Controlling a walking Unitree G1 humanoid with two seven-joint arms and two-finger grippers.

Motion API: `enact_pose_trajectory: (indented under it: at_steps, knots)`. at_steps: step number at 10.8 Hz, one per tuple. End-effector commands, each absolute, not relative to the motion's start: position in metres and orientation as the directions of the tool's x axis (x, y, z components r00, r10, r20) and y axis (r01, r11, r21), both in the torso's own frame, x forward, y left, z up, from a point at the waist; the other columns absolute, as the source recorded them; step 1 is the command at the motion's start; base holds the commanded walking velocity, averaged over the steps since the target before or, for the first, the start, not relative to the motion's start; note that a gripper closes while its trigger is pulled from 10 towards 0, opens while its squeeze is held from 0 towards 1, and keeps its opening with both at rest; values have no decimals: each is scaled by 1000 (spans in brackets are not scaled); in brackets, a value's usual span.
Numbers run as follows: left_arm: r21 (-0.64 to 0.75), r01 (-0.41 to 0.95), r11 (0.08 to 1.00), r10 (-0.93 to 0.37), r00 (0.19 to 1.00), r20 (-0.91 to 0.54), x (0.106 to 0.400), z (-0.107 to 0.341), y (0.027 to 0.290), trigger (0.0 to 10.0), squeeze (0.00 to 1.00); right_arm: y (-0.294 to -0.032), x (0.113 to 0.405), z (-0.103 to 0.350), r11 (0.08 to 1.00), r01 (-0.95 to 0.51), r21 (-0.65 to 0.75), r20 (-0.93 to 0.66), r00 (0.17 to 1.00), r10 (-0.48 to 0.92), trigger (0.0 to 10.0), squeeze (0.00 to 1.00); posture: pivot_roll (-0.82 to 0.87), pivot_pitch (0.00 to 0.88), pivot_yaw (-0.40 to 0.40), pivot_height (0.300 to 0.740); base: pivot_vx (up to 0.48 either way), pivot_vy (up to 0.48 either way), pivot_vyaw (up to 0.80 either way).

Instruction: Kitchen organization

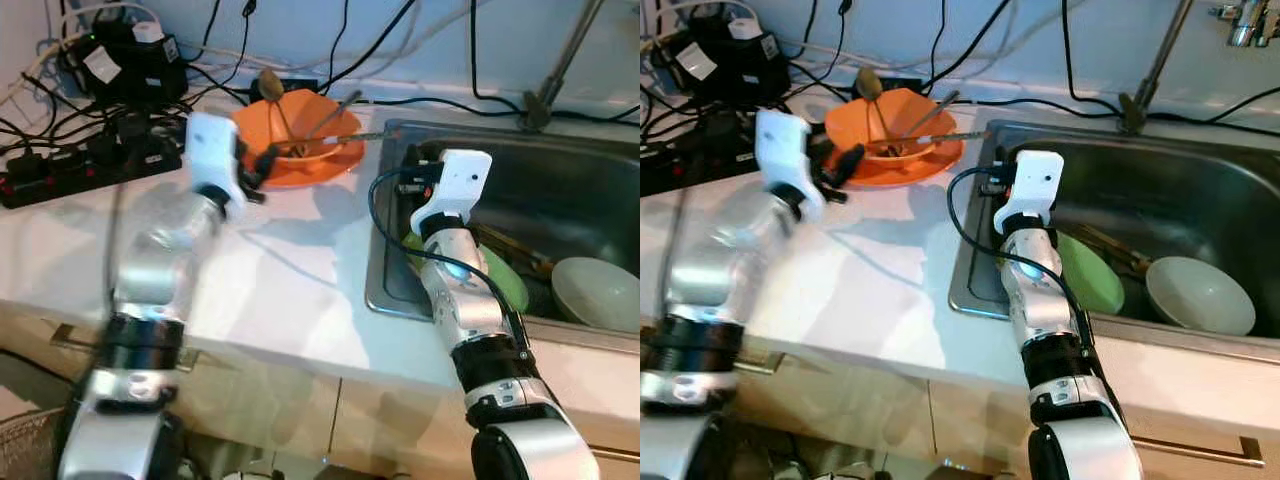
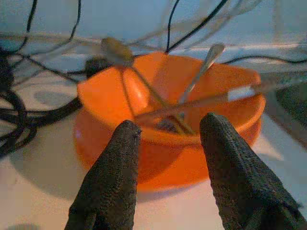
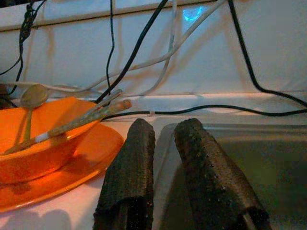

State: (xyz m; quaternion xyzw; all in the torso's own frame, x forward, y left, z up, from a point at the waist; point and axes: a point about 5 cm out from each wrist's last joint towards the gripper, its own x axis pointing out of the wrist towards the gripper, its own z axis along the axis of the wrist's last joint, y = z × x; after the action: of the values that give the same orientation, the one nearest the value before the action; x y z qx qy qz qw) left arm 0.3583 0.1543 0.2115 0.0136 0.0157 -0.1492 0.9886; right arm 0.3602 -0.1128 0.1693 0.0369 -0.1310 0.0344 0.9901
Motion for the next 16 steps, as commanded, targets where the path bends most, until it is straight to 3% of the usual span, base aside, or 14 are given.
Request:
enact_pose_trajectory:
  at_steps: [1,5,10,13,16]
  knots:
    - [22,326,945,-323,942,-91,357,211,153,10000,0,-111,358,171,995,-76,68,265,963,55,10000,0,112,77,45,740,0,0,0]
    - [27,340,940,-326,919,-220,358,209,155,10000,0,-110,353,167,995,-67,79,259,965,44,10000,0,114,106,67,740,0,0,0]
    - [54,374,926,-347,898,-270,389,211,144,10000,0,-111,338,168,995,-49,88,266,964,24,10000,0,61,177,106,740,0,0,0]
    - [75,373,925,-342,901,-266,402,213,137,10000,0,-130,342,209,1000,-29,13,348,937,22,10000,0,-7,197,91,740,0,0,0]
    - [46,379,924,-355,897,-262,407,211,133,10000,0,-130,340,220,999,-50,18,343,939,41,10000,0,-16,207,68,740,0,0,0]
